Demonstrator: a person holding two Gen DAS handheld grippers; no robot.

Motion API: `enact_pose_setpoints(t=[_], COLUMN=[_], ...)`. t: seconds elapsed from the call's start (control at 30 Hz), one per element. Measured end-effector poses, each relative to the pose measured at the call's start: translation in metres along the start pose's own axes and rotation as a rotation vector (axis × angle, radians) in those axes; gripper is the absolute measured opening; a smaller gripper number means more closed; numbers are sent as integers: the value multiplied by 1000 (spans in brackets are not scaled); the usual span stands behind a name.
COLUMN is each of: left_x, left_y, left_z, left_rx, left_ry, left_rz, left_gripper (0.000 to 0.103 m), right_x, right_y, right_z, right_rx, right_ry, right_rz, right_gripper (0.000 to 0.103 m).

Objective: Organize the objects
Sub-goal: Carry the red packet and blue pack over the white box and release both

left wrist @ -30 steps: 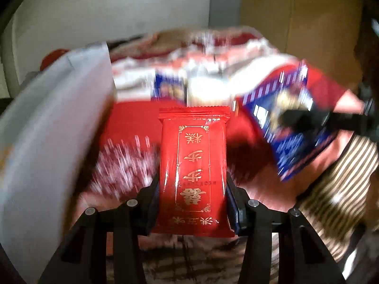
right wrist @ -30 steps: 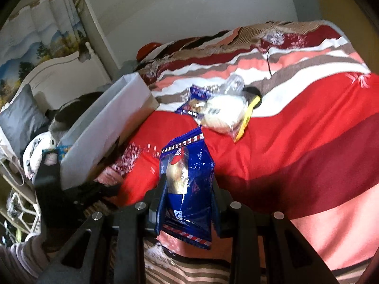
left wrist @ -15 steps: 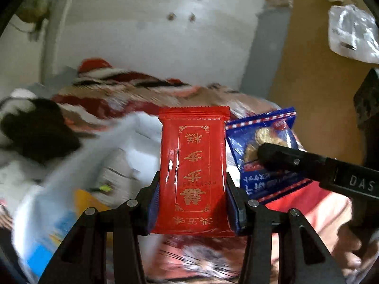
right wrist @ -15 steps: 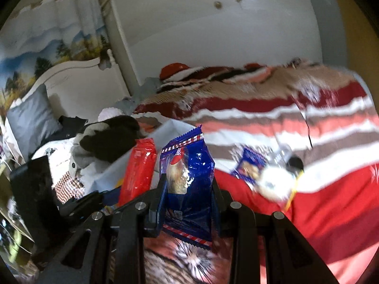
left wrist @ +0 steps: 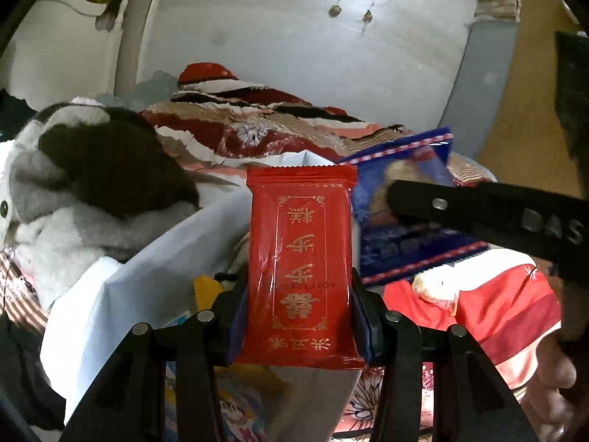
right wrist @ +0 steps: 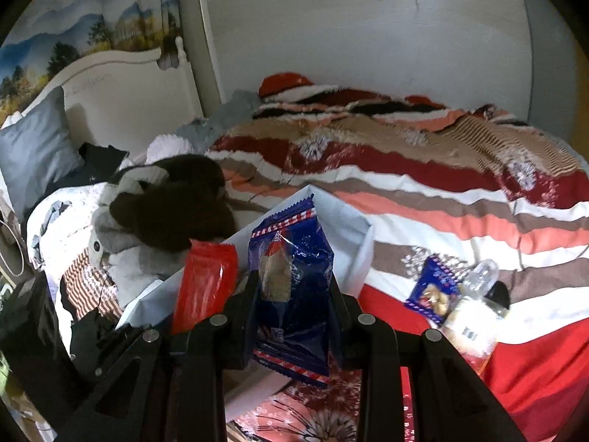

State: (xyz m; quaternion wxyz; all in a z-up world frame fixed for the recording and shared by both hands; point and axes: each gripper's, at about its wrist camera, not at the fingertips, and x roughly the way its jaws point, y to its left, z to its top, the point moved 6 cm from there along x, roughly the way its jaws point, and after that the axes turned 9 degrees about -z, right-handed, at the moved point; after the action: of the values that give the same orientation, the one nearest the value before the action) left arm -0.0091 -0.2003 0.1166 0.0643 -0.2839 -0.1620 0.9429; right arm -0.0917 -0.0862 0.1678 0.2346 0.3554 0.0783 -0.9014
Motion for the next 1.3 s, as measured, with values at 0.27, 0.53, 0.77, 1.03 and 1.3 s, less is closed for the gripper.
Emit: enact_pose_setpoints(t=[0.27, 0.53, 0.77, 1.03, 1.3], left_x=[-5, -10, -11, -32, -18], left_y=[-1, -1, -10, -9, 5], left_z=[2, 3, 9, 28, 18], left_rx=[25, 5, 5, 27, -7], left_ry=[-29, -7, -20, -89, -11], left_rz=[-21, -56, -153, -194, -159], left_gripper=[48, 51, 54, 57, 57], right_x=[28, 25, 12, 5, 31], right_y=[11, 16, 11, 8, 16], right_z=[-4, 2, 8, 15, 5], right_rx=[-4, -10, -2, 13, 63], right_ry=[79, 58, 15, 3, 109], right_rz=[11, -19, -87, -80, -34], right_gripper=[30, 30, 30, 30, 31])
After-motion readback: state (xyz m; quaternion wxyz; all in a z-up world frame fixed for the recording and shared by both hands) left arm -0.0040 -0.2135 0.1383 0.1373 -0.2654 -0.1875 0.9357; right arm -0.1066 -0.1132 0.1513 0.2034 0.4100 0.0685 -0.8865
